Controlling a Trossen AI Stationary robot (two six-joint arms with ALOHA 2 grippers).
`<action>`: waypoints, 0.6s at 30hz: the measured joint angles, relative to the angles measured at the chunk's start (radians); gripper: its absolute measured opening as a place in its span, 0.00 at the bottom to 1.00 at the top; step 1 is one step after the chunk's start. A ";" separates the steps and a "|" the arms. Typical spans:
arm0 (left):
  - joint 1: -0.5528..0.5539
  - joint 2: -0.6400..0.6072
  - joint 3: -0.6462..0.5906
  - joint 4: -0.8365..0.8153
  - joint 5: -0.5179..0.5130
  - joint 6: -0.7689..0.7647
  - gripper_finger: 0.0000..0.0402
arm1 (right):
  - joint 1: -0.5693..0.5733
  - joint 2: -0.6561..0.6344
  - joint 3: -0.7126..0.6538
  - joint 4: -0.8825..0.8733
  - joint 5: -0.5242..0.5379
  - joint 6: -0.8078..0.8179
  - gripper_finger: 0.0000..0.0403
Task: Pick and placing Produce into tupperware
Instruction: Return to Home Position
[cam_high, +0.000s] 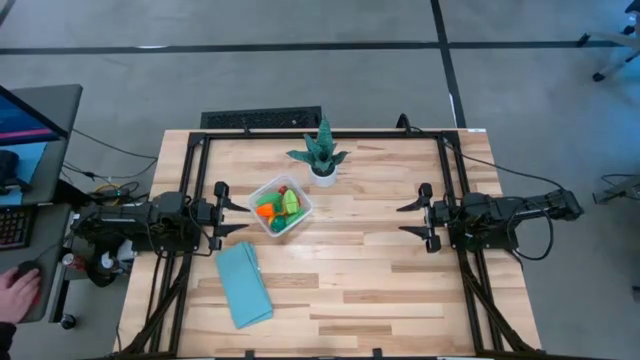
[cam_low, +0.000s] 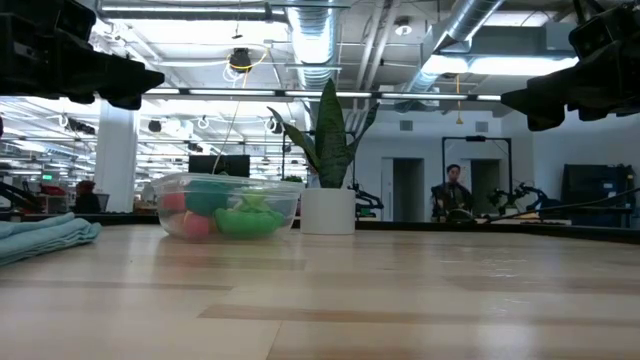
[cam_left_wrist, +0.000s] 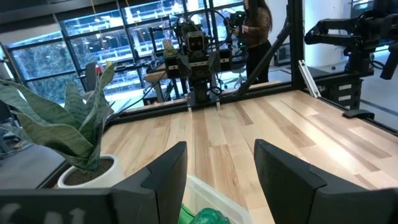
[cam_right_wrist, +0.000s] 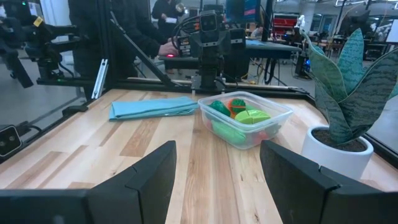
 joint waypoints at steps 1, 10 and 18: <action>0.000 0.000 0.000 0.000 0.000 0.003 0.44 | 0.000 0.000 0.000 0.000 0.000 0.000 0.56; 0.000 0.000 0.000 0.000 0.000 0.002 0.44 | 0.000 0.000 0.000 0.000 0.000 0.000 0.56; 0.000 0.000 0.000 0.000 0.000 0.004 0.44 | 0.000 0.000 0.000 0.000 0.000 0.000 0.56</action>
